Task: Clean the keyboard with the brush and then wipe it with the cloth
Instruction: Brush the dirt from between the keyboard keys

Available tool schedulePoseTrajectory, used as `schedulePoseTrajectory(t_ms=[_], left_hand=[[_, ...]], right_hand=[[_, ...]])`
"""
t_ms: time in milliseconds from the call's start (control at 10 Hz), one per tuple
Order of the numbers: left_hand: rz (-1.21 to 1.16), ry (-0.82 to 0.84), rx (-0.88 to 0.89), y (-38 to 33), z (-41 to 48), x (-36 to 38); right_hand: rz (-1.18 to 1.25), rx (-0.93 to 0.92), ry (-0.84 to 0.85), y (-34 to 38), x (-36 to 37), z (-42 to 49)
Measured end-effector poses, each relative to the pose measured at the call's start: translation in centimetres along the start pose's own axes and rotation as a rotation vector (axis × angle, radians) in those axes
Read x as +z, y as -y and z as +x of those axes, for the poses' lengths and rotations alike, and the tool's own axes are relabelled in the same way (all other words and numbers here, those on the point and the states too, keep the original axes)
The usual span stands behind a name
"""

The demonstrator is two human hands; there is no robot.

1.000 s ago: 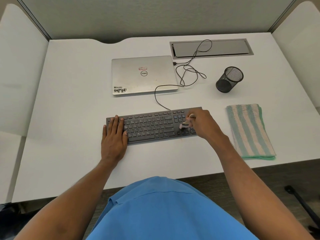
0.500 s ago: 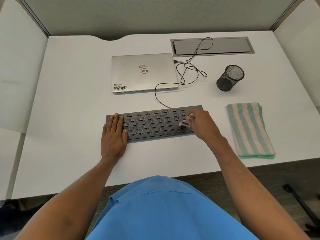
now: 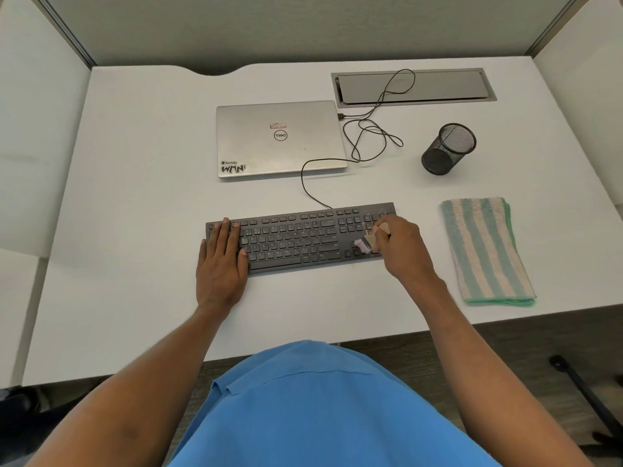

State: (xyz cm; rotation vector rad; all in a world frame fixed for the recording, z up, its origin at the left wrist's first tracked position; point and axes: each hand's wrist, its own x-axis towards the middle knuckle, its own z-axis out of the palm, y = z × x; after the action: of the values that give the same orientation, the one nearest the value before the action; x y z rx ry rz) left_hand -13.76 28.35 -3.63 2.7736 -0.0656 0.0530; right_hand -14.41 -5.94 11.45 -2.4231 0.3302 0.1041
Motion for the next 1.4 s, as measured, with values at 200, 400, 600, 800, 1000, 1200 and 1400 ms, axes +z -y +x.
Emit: schedulePoseTrajectory(t_ms=[200,400,600,800,1000,1200,1400], left_hand=[[-0.001,-0.003,0.002,-0.1,0.0,-0.1],[-0.001,-0.003,0.004,0.0,0.0,-0.1],[0.005,0.001,-0.001,0.0,0.0,-0.1],[0.008,-0.004,-0.001,0.0,0.0,0.0],[0.017,-0.002,0.000,0.0,0.0,0.0],[0.017,-0.003,-0.002,-0.1,-0.1,-0.1],[0.015,-0.003,0.000,0.0,0.0,-0.1]], right_hand=[[-0.009,-0.087,-0.082,-1.1,-0.2,-0.9],[0.019,-0.214,0.148,-1.8,0.5,-2.1],[0.005,-0.097,-0.018,-2.9,-0.5,-2.1],[0.079,-0.141,-0.165,-1.3,-0.1,-0.4],[0.011,-0.081,-0.126,-1.2,1.3,0.4],[-0.092,-0.022,-0.034,-2.6,0.9,-1.2],[-0.090,0.006,-0.062,-1.8,0.6,-0.1]])
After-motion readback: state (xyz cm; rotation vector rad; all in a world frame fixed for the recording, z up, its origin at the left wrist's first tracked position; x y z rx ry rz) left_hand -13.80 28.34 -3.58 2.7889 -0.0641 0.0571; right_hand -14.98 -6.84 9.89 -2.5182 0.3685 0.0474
